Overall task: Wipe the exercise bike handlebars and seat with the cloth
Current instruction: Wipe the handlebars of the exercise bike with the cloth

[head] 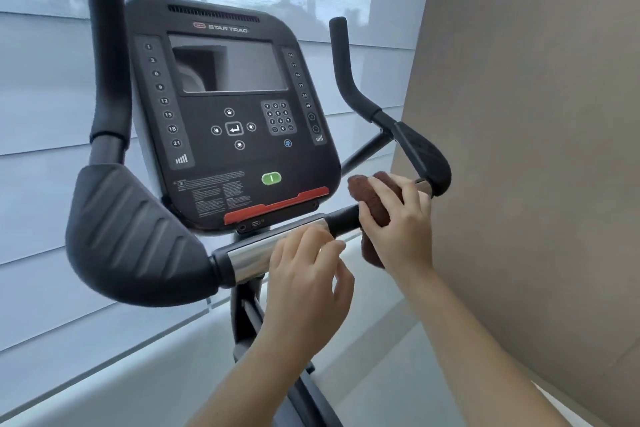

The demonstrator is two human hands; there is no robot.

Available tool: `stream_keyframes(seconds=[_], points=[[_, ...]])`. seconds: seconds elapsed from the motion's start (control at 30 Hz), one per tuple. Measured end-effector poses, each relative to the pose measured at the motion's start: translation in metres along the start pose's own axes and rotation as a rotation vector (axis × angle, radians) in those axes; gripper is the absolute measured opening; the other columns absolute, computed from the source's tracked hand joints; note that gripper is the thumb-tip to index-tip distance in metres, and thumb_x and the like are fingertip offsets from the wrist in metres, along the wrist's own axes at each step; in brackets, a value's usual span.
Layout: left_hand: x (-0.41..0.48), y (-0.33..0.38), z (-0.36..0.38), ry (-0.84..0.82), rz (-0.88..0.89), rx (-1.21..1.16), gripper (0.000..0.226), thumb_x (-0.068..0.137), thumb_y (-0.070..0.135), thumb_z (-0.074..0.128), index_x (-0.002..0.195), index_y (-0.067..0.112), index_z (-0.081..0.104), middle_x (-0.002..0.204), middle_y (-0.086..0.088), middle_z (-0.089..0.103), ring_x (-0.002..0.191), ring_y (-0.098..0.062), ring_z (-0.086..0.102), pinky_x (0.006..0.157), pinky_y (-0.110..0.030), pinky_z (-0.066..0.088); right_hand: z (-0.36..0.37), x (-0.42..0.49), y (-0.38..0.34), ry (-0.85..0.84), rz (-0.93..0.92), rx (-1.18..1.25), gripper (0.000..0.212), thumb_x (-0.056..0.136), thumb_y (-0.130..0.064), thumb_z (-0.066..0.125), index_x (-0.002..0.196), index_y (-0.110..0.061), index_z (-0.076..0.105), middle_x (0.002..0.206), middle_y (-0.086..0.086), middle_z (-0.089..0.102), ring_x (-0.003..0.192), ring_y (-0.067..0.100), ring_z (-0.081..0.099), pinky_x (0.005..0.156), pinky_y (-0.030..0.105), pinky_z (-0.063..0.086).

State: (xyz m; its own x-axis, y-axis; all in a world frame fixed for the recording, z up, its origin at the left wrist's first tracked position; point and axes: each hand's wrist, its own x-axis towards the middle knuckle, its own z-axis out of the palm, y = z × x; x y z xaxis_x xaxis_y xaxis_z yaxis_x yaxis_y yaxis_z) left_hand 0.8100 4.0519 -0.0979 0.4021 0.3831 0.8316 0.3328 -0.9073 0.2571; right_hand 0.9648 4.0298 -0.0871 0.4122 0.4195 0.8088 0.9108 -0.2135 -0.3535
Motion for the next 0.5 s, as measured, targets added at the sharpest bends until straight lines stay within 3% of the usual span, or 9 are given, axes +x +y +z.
stream_keyframes(seconds=[0.17,0.27,0.5], points=[[-0.023,-0.013,-0.03,-0.07,0.038,0.03,0.022,0.078,0.012,0.048,0.087,0.006,0.067,0.099,-0.011,0.065,0.099,-0.029,0.058,0.081,-0.034,0.042,-0.015,-0.027,-0.039,-0.064,-0.033,0.047,0.037,0.08,-0.026,0.064,0.116,-0.018,0.062,0.117,0.009,0.058,0.097,0.029,0.053,0.083,0.032,0.045],[-0.036,-0.017,-0.041,-0.099,0.045,0.031,0.016,0.072,0.005,0.064,0.087,0.005,0.068,0.1,-0.014,0.065,0.1,-0.033,0.059,0.081,-0.04,0.046,-0.024,-0.047,-0.061,-0.081,0.013,0.071,0.038,0.08,-0.025,0.065,0.117,-0.018,0.062,0.117,0.009,0.058,0.098,0.027,0.056,0.085,0.027,0.04],[-0.065,-0.008,-0.062,-0.201,0.047,-0.042,0.022,0.069,0.006,0.068,0.091,0.005,0.069,0.104,-0.015,0.065,0.101,-0.034,0.059,0.084,-0.044,0.046,-0.071,-0.107,-0.079,-0.216,0.042,-0.024,0.037,0.078,-0.022,0.069,0.114,-0.018,0.064,0.112,0.005,0.06,0.095,0.024,0.057,0.082,0.031,0.051]])
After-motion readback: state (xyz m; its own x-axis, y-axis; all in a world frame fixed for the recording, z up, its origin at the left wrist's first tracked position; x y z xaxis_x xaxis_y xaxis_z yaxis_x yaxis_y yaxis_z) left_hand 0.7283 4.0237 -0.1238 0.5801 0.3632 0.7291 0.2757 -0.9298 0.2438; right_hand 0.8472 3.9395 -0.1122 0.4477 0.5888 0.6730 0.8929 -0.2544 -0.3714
